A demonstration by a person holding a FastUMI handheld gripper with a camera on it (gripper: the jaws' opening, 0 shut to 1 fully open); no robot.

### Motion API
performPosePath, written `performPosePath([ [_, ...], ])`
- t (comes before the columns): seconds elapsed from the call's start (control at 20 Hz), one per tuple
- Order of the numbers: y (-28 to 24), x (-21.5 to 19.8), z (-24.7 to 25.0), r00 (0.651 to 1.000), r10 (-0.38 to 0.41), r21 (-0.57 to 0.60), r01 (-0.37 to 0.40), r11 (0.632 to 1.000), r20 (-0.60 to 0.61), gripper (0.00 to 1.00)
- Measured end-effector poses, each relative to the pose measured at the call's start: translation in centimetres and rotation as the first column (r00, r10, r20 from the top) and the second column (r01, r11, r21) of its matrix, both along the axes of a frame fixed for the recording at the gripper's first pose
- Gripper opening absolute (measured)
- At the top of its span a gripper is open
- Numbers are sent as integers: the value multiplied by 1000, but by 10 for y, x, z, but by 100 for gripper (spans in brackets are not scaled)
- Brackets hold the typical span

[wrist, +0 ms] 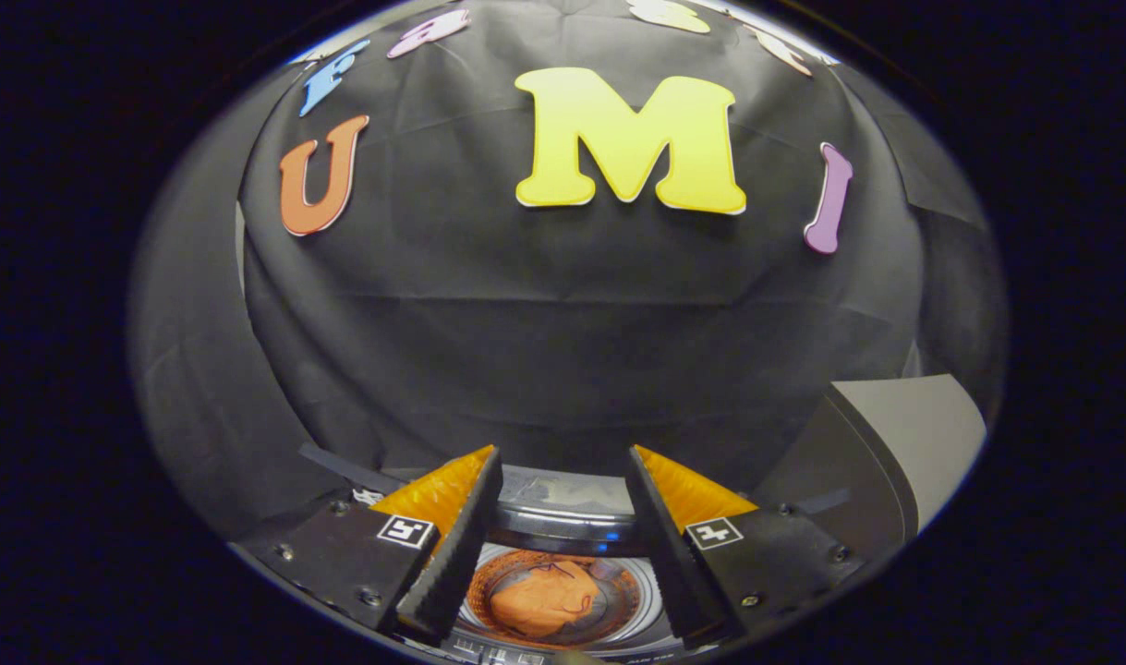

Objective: Put the clothes into the washing machine and then close the washing machine lid.

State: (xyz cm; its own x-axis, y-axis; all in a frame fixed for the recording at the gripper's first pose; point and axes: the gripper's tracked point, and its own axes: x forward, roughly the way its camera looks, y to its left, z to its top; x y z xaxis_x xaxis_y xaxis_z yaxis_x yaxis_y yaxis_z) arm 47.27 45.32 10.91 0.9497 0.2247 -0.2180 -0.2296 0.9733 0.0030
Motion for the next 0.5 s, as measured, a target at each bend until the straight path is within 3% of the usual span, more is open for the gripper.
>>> performPosePath([
  [0.4, 1, -25, -34, 996, 27, -23, -29, 999, -80, 85],
  [0.45, 1, -29, -45, 993, 34, -30, -38, 999, -113, 86],
  [0.5, 2, -34, -53, 988, 48, -26, -52, 998, -147, 95],
])
